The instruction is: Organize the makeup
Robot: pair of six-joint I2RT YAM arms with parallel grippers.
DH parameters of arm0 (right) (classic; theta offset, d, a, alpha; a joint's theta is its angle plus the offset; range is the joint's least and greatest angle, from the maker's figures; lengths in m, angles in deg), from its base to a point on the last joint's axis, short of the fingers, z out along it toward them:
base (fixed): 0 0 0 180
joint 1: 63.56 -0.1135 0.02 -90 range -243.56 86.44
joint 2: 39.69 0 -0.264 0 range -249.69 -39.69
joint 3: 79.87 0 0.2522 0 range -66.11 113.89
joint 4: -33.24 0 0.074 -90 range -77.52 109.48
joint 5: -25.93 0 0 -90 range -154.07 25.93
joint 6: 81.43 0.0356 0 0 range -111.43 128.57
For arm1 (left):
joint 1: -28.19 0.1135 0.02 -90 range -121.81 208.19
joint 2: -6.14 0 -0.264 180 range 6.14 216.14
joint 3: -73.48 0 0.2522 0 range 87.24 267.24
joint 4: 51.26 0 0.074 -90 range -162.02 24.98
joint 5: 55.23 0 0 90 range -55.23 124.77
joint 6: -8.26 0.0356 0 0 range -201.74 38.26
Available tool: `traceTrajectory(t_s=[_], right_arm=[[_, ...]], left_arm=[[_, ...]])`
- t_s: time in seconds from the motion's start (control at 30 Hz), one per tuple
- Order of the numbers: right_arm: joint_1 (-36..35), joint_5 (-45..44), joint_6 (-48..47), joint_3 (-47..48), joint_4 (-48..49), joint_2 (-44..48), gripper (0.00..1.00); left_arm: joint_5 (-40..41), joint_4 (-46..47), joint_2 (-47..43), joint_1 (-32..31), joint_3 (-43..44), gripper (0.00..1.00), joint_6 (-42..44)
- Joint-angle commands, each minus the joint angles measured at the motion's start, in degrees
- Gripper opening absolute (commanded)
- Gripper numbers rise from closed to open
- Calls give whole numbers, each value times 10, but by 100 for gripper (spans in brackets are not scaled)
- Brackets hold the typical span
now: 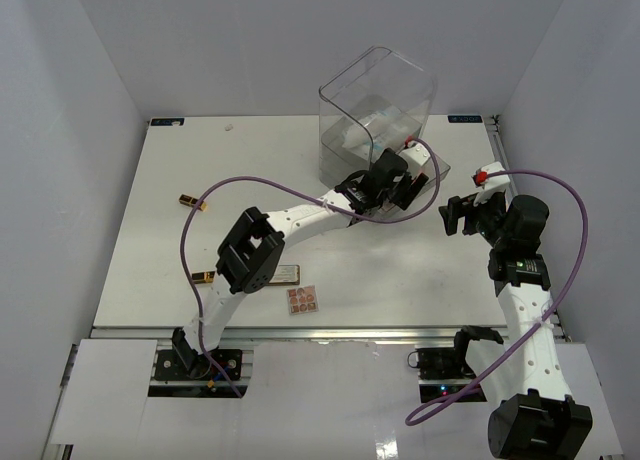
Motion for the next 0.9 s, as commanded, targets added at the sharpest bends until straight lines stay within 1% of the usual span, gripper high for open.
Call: traceTrajectory(t_s=[0.0,0.1,0.3,0.5,0.87], right_arm=[[4,9,5,21,20,6,82],[5,11,5,21,20,7,82],[6,13,5,21,20,7,82],[7,13,5,21,20,8,82],[7,16,5,21,19,8,82]], left_arm=[[10,-52,-61,3,-3,30,-48],[11,-61,-67,3,-1,30,-62],[45,-60,-72,-1,-9,29,-88],[39,-62,-66,-3,-2,38,-85],[56,-65,-59,-3,4,54,-76]])
